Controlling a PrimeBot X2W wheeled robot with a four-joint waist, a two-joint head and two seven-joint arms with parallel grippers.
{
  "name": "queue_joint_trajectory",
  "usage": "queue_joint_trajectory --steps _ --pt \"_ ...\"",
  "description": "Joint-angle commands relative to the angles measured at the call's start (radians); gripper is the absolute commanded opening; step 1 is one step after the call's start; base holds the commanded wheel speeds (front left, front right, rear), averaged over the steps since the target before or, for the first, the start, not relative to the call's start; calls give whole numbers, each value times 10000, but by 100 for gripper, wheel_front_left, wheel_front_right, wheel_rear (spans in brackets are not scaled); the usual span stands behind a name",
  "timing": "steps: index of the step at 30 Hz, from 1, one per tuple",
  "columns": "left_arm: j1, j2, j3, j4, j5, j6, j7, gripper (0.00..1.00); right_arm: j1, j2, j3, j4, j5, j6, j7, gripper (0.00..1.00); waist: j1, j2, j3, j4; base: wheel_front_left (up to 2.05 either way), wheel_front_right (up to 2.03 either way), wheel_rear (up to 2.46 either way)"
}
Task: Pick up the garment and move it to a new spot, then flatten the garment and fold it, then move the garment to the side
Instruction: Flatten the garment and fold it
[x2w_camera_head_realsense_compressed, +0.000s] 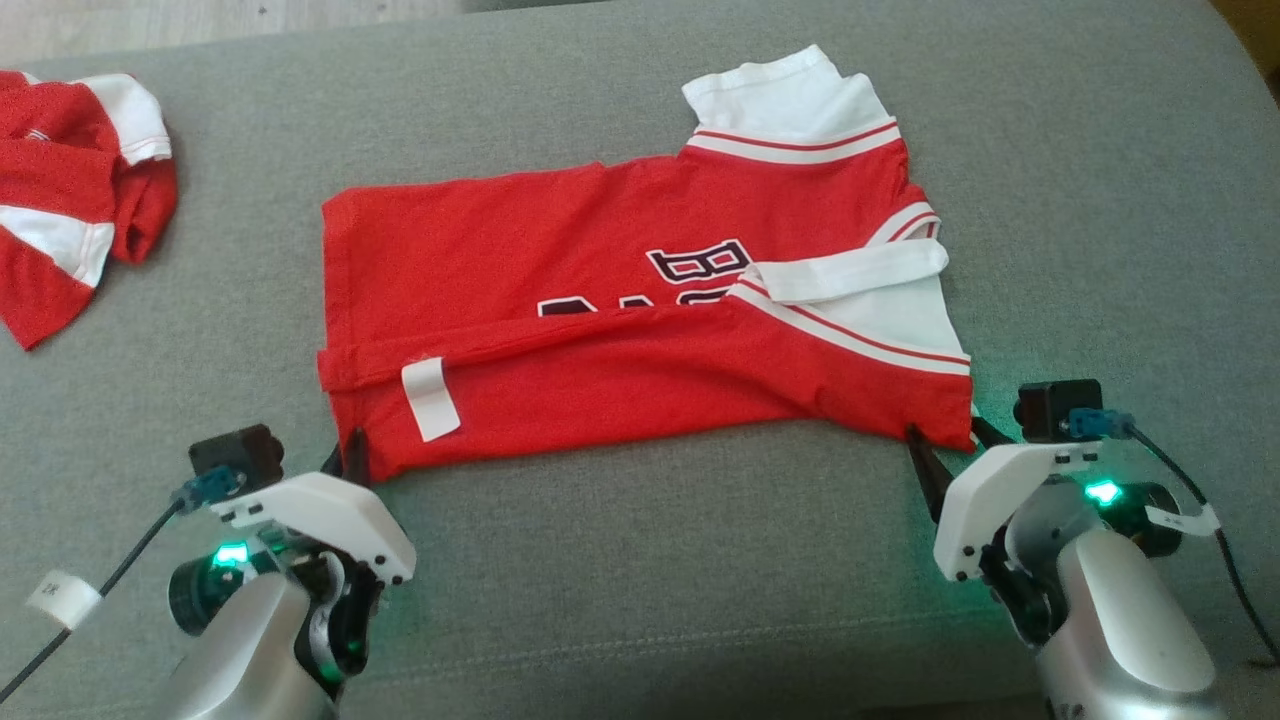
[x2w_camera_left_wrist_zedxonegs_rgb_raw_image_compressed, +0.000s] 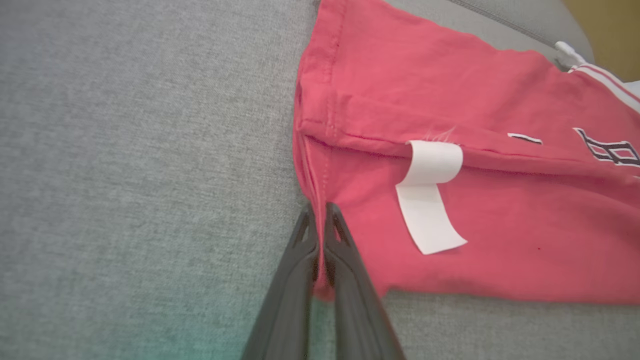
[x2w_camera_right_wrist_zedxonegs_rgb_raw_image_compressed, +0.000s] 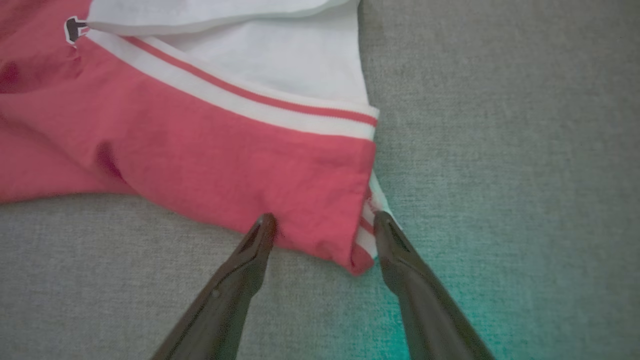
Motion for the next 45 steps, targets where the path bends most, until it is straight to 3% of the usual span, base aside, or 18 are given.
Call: queue_joint_trajectory --steps 1,4,5,8,9,17,26,33,34,35,36,37,45 --pt "-201 273 304 -272 -72 -26 -133 0 -151 69 140 -71 15 65 57 100 -1 0 -59 45 0 0 0" --pt "-117 371 322 -473 -93 -46 -145 0 -344 81 -55 421 -50 65 41 100 -1 0 -123 128 0 0 0" --pt "-89 409 319 -542 -92 -44 -129 0 -427 84 -105 576 -92 65 -2 87 -1 0 -143 160 0 0 0" --pt "6 547 315 -792 -93 0 -58 0 -800 99 -272 1202 -141 65 -108 12 -1 0 -219 232 0 0 0" --pt "25 574 317 -847 -96 11 -47 0 -895 101 -286 1344 -140 65 -119 0 -1 0 -244 242 0 0 0" --pt "265 971 390 -1595 -151 -6 57 0 -1251 -71 -221 1378 145 65 -529 0 -1 0 -534 228 0 0 0" --pt "1658 1912 94 -3398 -79 246 863 0 508 -557 140 -961 884 65 169 0 -1 0 -693 102 0 0 0" --pt "2300 2025 49 -4012 -115 665 1045 0 1409 -408 -110 -2123 872 65 652 0 -1 0 -495 7 0 0 0" --pt "2325 2016 56 -4035 -117 719 1046 0 1467 -364 -135 -2242 846 65 681 30 -1 0 -474 -4 0 0 0" --pt "2337 2018 59 -4052 -114 755 1049 29 1513 -319 -161 -2344 835 65 712 67 -1 0 -460 -17 0 0 0" --pt "2335 2046 43 -4066 -69 796 1054 70 1549 -274 -199 -2455 828 65 715 100 -1 0 -448 -31 0 0 0" --pt "2317 2084 32 -4099 -19 825 1052 100 1582 -239 -246 -2563 805 65 717 100 -1 0 -440 -41 0 0 0" --pt "1488 2873 516 -4896 191 945 1232 100 1602 -253 -605 -3803 596 65 841 100 -1 0 -217 -134 0 0 0"
